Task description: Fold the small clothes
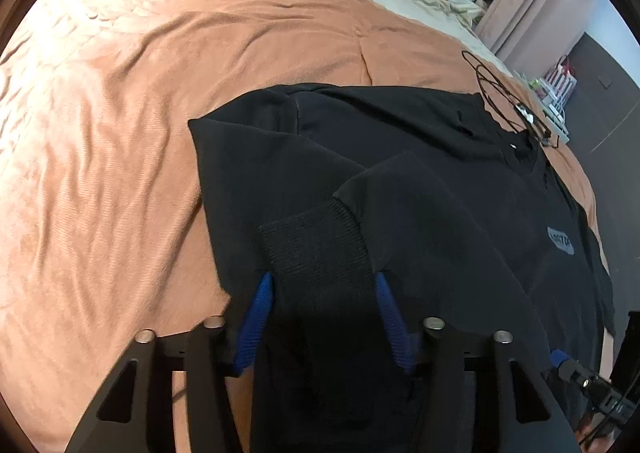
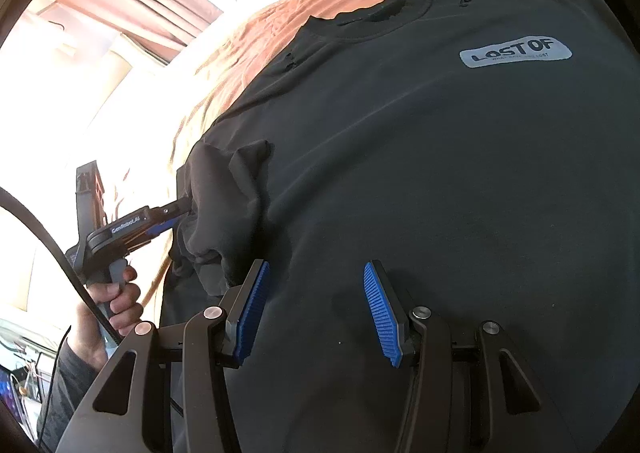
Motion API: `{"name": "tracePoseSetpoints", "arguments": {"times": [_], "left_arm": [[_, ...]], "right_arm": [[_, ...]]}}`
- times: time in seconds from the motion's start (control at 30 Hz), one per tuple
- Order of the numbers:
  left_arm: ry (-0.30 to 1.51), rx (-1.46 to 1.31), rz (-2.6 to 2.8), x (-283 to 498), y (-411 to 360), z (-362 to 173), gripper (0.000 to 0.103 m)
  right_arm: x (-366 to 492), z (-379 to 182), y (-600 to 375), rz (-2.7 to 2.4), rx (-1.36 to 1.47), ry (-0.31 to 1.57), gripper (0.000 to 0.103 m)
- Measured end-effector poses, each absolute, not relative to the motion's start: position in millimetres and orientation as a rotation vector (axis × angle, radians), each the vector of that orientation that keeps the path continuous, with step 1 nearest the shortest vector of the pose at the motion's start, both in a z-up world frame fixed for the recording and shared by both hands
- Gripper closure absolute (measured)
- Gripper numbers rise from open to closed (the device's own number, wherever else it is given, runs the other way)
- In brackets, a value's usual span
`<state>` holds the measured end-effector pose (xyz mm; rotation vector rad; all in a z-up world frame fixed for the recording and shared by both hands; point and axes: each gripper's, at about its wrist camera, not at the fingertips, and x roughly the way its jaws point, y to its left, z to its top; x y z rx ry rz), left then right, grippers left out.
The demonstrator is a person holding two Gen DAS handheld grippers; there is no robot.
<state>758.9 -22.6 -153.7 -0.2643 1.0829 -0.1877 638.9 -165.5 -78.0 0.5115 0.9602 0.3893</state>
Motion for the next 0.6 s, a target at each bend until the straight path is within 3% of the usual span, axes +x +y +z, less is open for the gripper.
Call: {"name": "tracePoseSetpoints", "arguments": {"times": [0.03, 0.1, 0.17, 0.6], "left_arm": [[1.089, -0.271, -0.19, 761, -24, -154, 0.062], [1.099, -0.259, -0.205, 763, -32, -153, 0.079], [1.115, -0.242, -0.235, 763, -41, -152, 0.088], [0.998, -0.121, -0.354, 744, -110, -58, 0.091]], "right_arm": [[638, -77, -166, 0.388, 0.512, 0.961, 0.056], [638, -78, -167, 0.387, 0.513, 0.961, 0.056], [637, -78, -168, 0.387, 0.516, 0.96, 0.056], [622, -63, -203, 0.368, 0.581, 0.913, 0.056]]}}
